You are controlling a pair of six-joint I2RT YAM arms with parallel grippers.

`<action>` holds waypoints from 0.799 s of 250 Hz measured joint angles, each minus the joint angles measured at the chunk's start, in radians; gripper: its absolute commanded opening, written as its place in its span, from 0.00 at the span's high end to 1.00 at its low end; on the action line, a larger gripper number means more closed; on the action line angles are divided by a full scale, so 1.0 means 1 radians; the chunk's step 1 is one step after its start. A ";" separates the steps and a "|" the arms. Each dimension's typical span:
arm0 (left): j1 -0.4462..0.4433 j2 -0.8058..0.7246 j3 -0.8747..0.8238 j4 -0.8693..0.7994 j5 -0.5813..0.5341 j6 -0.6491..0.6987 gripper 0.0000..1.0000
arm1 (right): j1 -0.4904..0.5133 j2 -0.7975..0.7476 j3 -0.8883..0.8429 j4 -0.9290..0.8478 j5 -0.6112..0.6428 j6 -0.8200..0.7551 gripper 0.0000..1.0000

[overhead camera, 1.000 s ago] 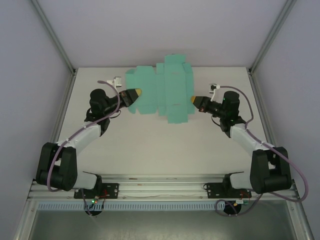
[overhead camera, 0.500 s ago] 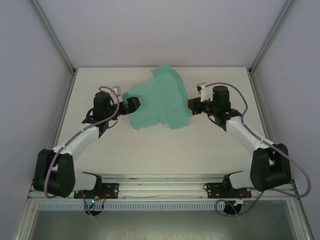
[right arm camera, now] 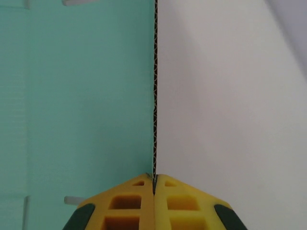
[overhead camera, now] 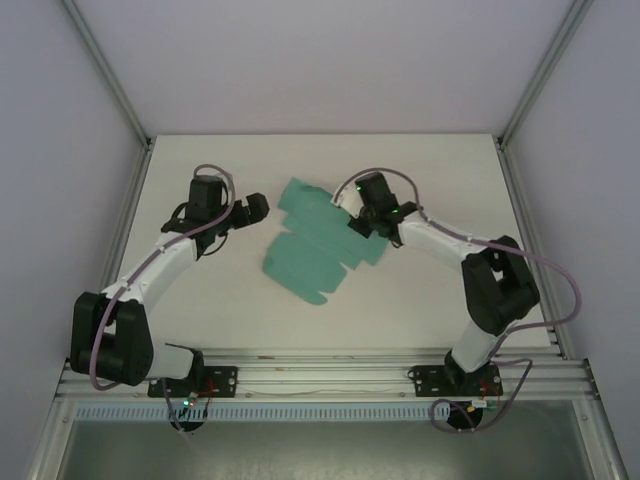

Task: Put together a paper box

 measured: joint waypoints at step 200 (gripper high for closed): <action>-0.044 0.403 0.375 0.009 0.333 -0.059 0.14 | 0.148 0.078 -0.242 0.722 0.221 -0.431 1.00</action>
